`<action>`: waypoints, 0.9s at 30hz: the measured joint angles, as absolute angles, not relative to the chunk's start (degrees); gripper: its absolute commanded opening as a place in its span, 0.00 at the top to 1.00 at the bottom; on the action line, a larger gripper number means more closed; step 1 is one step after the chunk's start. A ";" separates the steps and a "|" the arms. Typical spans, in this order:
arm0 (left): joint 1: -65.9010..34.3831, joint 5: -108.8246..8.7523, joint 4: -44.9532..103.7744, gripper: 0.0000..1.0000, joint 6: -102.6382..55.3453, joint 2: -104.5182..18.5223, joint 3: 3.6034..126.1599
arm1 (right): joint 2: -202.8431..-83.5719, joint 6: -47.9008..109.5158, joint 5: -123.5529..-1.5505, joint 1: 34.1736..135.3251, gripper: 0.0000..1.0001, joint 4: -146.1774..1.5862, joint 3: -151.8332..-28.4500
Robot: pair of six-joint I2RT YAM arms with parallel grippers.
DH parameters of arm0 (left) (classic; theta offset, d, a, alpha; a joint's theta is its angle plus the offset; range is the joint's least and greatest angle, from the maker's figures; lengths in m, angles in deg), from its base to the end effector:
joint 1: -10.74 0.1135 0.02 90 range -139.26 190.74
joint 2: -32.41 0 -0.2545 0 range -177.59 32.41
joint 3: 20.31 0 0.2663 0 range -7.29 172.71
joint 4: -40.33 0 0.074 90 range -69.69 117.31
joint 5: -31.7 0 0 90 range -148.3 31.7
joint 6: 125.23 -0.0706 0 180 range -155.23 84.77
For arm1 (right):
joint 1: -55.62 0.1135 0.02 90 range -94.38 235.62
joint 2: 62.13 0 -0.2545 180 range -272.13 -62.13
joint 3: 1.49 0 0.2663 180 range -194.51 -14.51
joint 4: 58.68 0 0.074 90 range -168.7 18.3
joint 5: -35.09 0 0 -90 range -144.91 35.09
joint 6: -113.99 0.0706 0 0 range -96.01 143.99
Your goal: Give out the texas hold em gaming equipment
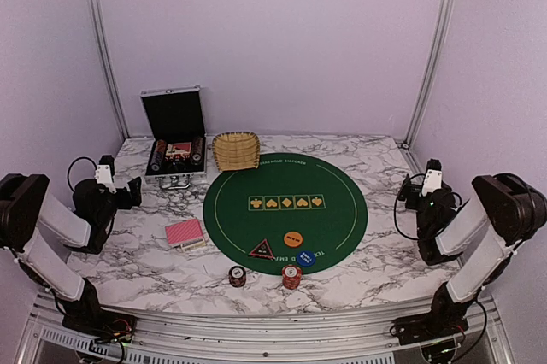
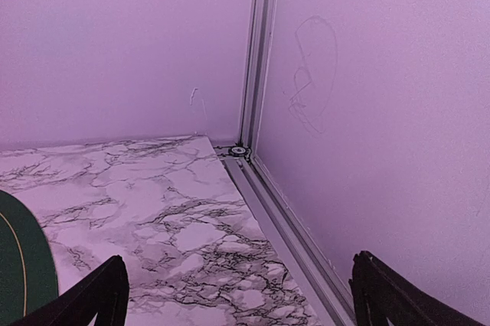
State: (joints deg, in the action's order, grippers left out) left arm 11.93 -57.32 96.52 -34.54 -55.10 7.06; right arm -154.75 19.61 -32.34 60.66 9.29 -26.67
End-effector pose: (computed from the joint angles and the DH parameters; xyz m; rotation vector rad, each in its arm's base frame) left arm 0.2857 0.0047 0.1269 -0.0138 1.6397 -0.0073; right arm 0.2743 -0.0030 0.1231 0.1825 1.5593 -0.2982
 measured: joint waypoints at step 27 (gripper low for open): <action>12.02 -56.60 80.08 0.01 -36.42 -48.43 16.11 | -150.51 18.17 -27.93 63.48 0.01 7.96 -24.92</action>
State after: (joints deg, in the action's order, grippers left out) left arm 12.02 -56.60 80.08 -36.42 -48.43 16.11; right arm -150.51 18.17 -27.93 63.48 7.96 -24.92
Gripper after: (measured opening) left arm 0.989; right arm 0.990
